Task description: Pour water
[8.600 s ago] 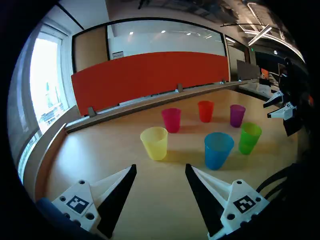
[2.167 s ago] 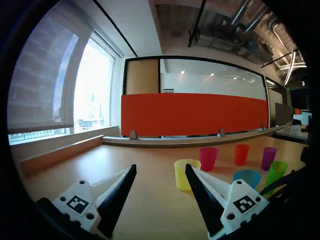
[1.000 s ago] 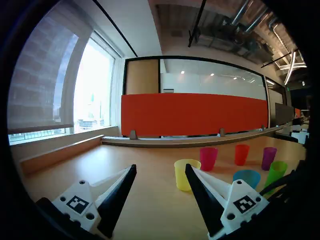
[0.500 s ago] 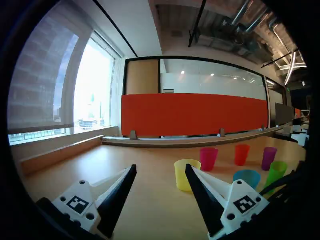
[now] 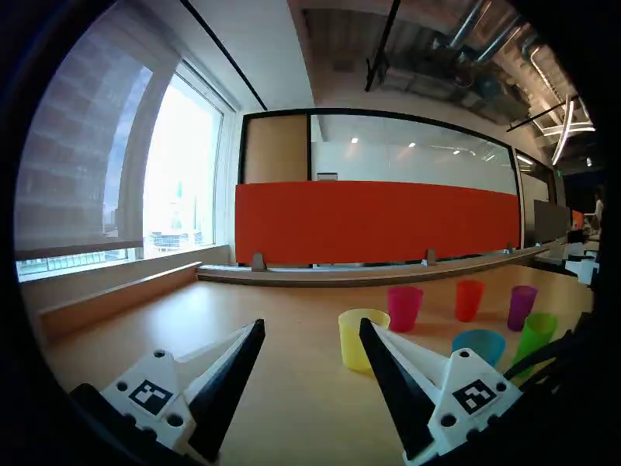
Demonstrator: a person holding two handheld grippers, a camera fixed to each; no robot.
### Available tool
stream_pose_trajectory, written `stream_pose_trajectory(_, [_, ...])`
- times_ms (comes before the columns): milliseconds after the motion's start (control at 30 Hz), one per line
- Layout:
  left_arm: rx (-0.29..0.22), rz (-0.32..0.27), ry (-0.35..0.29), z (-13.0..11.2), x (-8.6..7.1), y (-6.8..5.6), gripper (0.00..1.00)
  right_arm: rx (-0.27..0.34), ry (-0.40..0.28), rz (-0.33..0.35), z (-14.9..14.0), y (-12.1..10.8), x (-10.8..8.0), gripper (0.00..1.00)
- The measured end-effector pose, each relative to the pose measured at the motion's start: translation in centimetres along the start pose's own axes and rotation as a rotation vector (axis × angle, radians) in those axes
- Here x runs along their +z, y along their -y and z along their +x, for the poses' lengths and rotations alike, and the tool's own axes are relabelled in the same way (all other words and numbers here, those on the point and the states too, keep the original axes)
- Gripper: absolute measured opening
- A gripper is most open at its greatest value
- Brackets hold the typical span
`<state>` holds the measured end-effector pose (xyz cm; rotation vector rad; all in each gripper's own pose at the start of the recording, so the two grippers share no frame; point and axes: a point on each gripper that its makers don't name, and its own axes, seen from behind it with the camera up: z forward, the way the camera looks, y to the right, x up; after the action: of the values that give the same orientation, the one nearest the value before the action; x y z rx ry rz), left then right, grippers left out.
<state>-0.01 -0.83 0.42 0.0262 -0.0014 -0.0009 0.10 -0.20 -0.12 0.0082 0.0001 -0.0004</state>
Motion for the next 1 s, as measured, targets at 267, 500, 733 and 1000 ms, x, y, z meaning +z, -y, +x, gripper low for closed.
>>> stream_pose_trajectory(267, [0.000,0.000,0.000,-0.02,0.01,-0.03,0.90,0.000,0.001,-0.002,0.05,-0.03,0.02,0.97])
stream_pose_trajectory(500, [0.001,0.000,0.000,-0.03,0.03,-0.02,0.90,0.001,0.001,-0.002,0.05,0.01,-0.01,0.98])
stream_pose_trajectory(733, [0.001,0.000,0.000,0.01,0.05,-0.06,0.90,0.001,0.002,-0.002,0.10,0.00,-0.03,1.00])
stream_pose_trajectory(1000, [0.000,0.000,0.000,0.00,0.03,-0.09,0.90,0.001,0.001,-0.002,0.07,0.01,0.04,0.99])
